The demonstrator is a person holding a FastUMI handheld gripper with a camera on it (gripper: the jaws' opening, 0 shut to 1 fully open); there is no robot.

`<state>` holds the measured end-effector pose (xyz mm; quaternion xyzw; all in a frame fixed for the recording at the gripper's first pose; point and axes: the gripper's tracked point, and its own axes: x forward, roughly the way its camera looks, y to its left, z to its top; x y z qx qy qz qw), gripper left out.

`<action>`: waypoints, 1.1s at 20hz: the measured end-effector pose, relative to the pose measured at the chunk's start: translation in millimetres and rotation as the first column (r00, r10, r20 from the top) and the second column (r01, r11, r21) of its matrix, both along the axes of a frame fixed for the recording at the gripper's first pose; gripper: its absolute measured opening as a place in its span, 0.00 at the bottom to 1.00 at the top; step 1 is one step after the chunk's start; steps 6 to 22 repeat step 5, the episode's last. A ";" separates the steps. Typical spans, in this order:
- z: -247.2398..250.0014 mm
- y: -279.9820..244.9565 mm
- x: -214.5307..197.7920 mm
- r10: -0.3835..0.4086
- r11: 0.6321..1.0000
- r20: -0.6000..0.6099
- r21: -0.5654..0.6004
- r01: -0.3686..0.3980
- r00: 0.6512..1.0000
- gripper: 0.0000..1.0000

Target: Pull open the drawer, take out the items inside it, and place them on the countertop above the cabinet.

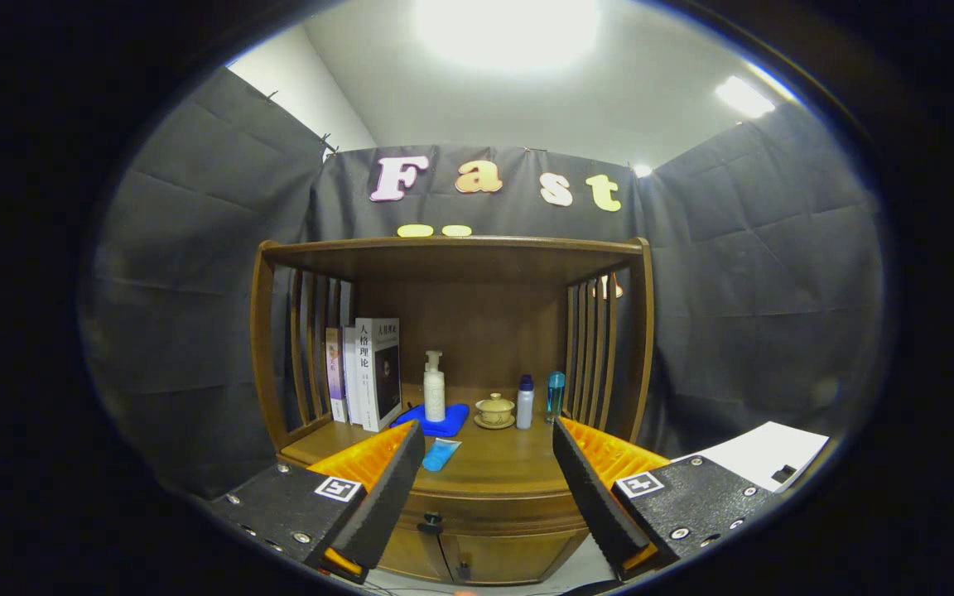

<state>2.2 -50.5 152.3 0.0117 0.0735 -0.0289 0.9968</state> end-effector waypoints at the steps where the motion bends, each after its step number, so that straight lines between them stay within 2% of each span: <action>1: 0.3 3.5 0.1 0.009 1.000 0.002 0.006 -0.009 1.000 0.96; 5: -5.6 9.8 2.7 0.032 0.999 -0.006 -0.008 -0.032 0.999 0.96; 22: -5.6 9.8 2.7 0.032 0.999 -0.006 -0.008 -0.032 0.999 0.96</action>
